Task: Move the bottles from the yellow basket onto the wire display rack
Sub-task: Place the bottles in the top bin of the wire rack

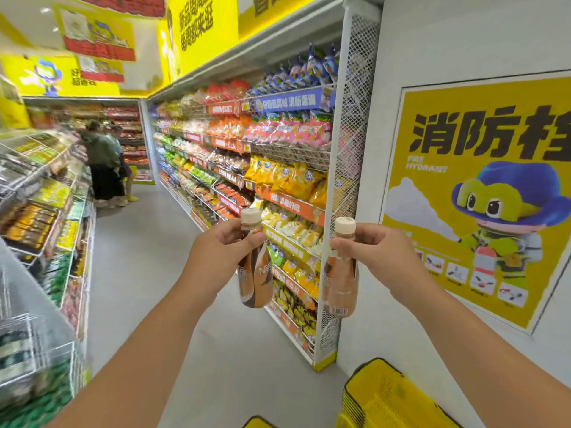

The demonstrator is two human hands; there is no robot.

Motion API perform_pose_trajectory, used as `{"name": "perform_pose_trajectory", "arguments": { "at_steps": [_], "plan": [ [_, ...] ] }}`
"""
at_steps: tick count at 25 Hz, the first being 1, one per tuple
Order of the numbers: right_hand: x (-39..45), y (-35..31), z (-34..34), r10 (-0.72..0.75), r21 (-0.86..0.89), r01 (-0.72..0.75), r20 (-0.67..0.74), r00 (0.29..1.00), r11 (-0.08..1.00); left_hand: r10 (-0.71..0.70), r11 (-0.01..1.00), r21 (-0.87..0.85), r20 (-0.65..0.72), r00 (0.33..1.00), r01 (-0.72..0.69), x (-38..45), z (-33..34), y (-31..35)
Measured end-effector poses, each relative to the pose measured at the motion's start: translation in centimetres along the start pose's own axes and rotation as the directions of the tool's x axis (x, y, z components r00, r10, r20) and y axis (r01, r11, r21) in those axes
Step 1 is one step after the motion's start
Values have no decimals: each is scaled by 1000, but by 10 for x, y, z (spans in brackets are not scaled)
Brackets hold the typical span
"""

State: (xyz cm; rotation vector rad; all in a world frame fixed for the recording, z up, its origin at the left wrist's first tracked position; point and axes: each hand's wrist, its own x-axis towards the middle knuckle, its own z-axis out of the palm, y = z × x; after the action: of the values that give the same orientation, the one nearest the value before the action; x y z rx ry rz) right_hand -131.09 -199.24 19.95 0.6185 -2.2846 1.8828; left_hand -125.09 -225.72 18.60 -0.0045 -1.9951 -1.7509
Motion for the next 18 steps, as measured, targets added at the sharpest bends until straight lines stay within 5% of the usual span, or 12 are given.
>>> {"name": "perform_pose_trajectory", "arguments": {
  "at_steps": [9, 18],
  "plan": [
    [4, -49, 123, -132, 136, 98, 268, 954, 986, -2, 988, 146, -278, 961, 45, -46, -126, 24],
    [-23, -119, 342, -220, 263, 98, 488, 844, 960, 43, 970, 228, -498, 866, 84, -122, -333, 48]
  ]
}}
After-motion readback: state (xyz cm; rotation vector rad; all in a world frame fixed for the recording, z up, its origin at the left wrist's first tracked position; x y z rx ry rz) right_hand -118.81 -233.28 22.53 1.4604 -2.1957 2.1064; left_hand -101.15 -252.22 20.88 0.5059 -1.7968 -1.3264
